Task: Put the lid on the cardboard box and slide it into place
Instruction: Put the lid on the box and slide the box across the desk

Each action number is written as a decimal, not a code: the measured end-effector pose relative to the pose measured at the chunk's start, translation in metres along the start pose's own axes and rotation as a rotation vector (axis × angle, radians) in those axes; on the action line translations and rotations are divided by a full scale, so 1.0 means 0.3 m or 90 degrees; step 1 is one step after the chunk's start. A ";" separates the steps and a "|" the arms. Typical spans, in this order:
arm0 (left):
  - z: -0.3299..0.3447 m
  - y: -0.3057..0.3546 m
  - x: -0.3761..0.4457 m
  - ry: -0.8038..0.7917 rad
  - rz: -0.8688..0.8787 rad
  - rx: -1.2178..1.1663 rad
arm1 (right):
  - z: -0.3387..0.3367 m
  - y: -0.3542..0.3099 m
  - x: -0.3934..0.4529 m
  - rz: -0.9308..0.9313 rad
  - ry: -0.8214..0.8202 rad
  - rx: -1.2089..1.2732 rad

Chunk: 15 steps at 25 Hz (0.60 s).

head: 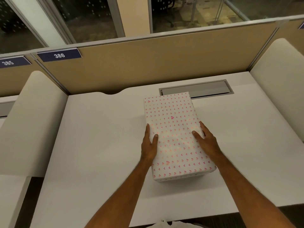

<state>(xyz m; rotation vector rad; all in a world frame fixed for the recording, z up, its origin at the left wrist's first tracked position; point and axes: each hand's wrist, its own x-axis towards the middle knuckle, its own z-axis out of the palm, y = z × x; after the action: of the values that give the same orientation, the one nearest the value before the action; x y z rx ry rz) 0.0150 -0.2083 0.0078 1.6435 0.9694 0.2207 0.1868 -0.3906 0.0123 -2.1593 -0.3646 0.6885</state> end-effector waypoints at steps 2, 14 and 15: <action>0.001 -0.005 0.008 -0.005 0.005 -0.003 | -0.010 -0.004 -0.001 0.011 0.002 0.025; 0.314 0.284 0.196 -0.067 0.079 0.000 | -0.401 0.017 0.217 0.004 0.038 0.069; 0.369 0.319 0.221 -0.071 0.076 -0.008 | -0.458 0.025 0.254 0.001 0.037 0.064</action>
<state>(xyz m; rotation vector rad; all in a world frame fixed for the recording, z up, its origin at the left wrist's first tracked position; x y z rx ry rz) 0.1698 -0.2433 0.0336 1.6847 0.7865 0.2133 0.3296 -0.4452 0.0503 -2.0797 -0.2906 0.6299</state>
